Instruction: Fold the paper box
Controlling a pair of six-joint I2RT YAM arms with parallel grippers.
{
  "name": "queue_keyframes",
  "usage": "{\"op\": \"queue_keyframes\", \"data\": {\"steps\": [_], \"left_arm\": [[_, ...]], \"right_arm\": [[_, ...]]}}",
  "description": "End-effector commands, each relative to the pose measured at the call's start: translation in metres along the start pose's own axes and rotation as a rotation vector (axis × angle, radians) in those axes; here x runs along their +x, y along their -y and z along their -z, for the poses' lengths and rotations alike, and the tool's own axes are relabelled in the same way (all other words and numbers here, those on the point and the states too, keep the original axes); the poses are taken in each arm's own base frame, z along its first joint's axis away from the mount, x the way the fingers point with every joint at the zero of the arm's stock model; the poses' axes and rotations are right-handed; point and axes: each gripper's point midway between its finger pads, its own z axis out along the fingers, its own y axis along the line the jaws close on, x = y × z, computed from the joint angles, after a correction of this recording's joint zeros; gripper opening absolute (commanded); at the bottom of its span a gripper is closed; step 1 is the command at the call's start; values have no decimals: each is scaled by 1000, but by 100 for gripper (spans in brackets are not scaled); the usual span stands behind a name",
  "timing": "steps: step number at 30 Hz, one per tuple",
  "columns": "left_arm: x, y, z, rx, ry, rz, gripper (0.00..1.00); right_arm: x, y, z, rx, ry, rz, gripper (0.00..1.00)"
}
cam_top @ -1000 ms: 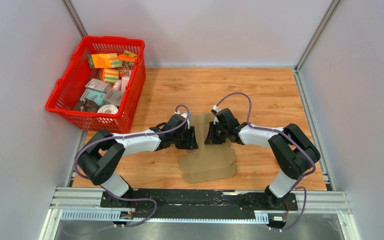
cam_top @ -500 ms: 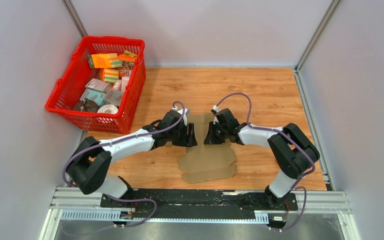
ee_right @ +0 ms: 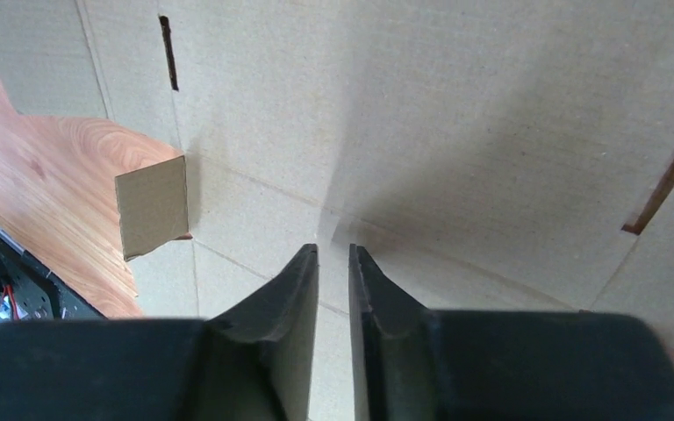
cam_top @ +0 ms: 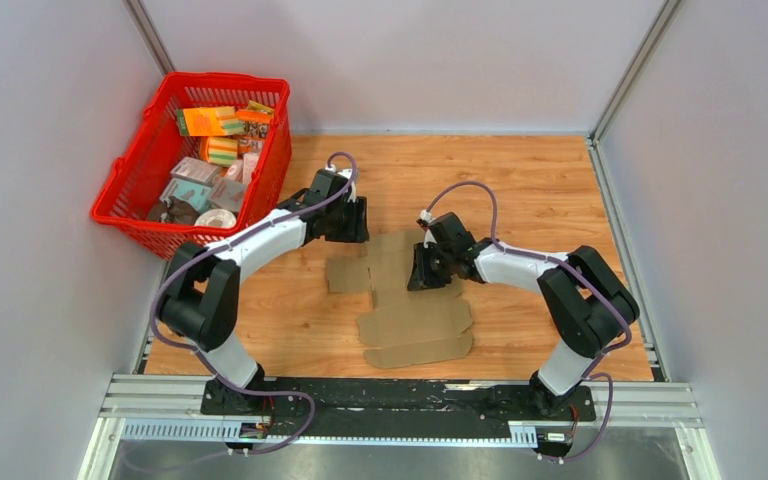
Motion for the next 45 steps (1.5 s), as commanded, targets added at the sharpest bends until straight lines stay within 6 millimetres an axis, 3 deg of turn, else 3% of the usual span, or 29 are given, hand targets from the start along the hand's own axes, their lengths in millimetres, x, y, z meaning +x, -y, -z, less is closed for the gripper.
{"op": "queue_keyframes", "data": {"steps": [1, 7, 14, 15, 17, 18, 22, 24, 25, 28, 29, 30, 32, 33, 42, 45], "left_arm": [[0, -3, -13, 2, -60, -46, 57], [6, 4, -24, 56, -79, -39, 42], [11, 3, -34, 71, -86, -86, 30], [9, 1, -35, 64, -82, -94, 26], [9, 0, -37, 60, -80, -118, 19], [8, -1, -37, 56, -78, -129, 10], [-4, 9, -22, 76, 0, -222, 2], [-8, 14, -11, 93, 40, -249, 1], [-13, 15, -8, 101, 67, -269, 1], [-17, 18, 2, 115, 110, -289, 0], [-16, 18, 3, 120, 115, -290, 0], [-18, 21, 6, 130, 126, -292, 0], [-18, 24, 8, 150, 143, -288, 0], [-19, 27, 10, 163, 150, -288, 0], [-16, 26, 9, 167, 168, -272, 0], [-14, 24, 10, 161, 165, -271, 0]], "right_arm": [[-21, -21, 21, -33, 31, 93, 26], [-42, -28, 48, -22, 91, 166, 46], [-85, -12, 63, -38, 122, 199, 51], [-102, -19, 70, -56, 149, 216, 51], [-117, -13, 69, -62, 158, 229, 53], [-126, -21, 73, -113, 171, 298, 53], [-150, -22, 73, -269, 194, 413, 58], [-146, -14, 59, -277, 134, 457, 59], [-158, -15, 59, -264, 147, 534, 60], [-151, 3, 38, -218, 34, 580, 62], [-161, 0, 40, -210, 42, 612, 62], [-150, 8, 33, -195, -23, 609, 62], [-153, 3, 32, -202, -42, 674, 62], [-142, 4, 29, -222, -91, 660, 62], [-126, -15, 29, -277, -107, 681, 56], [-140, -9, 29, -178, -56, 627, 57]]}}
